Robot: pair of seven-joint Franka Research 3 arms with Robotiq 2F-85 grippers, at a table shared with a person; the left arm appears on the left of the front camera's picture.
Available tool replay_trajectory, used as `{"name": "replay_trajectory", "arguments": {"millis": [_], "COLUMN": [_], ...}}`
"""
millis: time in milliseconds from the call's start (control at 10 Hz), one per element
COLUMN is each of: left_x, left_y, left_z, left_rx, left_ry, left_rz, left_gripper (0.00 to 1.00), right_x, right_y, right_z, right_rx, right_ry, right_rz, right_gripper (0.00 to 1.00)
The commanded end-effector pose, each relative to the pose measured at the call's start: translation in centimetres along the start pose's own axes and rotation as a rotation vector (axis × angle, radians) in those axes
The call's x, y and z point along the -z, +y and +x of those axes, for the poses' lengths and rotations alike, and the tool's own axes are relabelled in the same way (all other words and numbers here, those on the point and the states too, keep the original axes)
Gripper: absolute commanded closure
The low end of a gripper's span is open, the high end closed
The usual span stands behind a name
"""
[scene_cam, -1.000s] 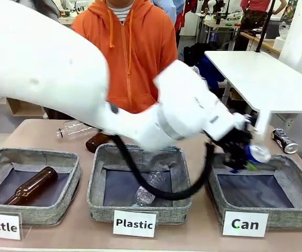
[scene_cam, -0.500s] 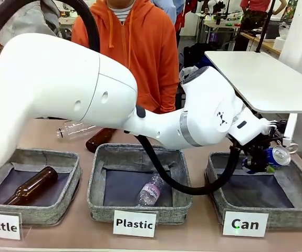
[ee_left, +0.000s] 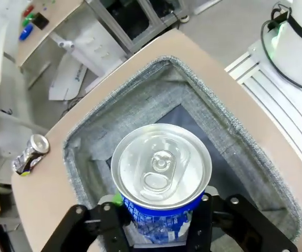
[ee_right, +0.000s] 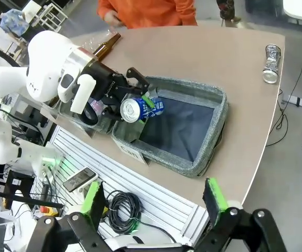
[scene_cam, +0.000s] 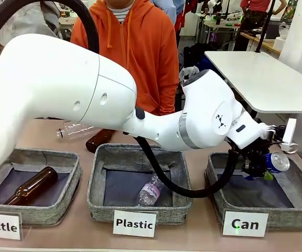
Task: Sort the can waste into the basket.
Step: Pick up the can waste from the table and place it in the right Fabric basket.
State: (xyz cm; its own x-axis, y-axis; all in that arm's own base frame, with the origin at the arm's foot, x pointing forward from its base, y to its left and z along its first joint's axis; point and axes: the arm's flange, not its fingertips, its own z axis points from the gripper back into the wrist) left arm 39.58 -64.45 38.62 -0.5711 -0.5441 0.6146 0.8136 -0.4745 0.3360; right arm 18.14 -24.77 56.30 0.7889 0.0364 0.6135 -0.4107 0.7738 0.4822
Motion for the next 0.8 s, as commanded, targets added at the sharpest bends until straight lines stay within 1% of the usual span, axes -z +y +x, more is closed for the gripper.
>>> {"name": "replay_trajectory", "arguments": {"millis": [0, 100, 200, 400, 500, 600, 700], "left_x": [-0.5, -0.6, -0.6, -1.0, -1.5, -2.2, -3.5], "left_y": [-0.2, -0.4, -0.6, -0.4, -0.3, -0.4, -0.9], "left_z": [0.6, 0.8, 0.8, 0.8, 0.8, 1.1, 1.9], "left_rx": [-0.021, -0.027, -0.011, -0.030, -0.056, -0.113, -0.204], "left_ry": [0.035, 0.061, 0.070, 0.068, 0.066, 0.091, 0.062], "left_rz": [-0.010, -0.004, 0.012, 0.012, 0.006, 0.007, 0.007], "left_gripper": [0.00, 0.04, 0.00, 0.00, 0.00, 0.00, 0.00], "right_x": [-0.1, -0.1, -0.1, -0.1, -0.1, -0.1, 0.1], "right_y": [0.2, 0.2, 0.2, 0.2, 0.2, 0.2, 0.0], "right_z": [0.2, 0.2, 0.2, 0.2, 0.2, 0.2, 0.2], "right_rx": [-0.027, -0.027, -0.027, -0.027, -0.027, -0.027, -0.003], "right_ry": [-0.011, -0.011, -0.011, -0.011, -0.011, -0.011, -0.009], "right_rz": [0.004, 0.004, 0.004, 0.004, 0.004, 0.004, 0.007], "right_gripper": [0.00, 0.00, 0.00, 0.00, 0.00, 0.00, 0.00]}}
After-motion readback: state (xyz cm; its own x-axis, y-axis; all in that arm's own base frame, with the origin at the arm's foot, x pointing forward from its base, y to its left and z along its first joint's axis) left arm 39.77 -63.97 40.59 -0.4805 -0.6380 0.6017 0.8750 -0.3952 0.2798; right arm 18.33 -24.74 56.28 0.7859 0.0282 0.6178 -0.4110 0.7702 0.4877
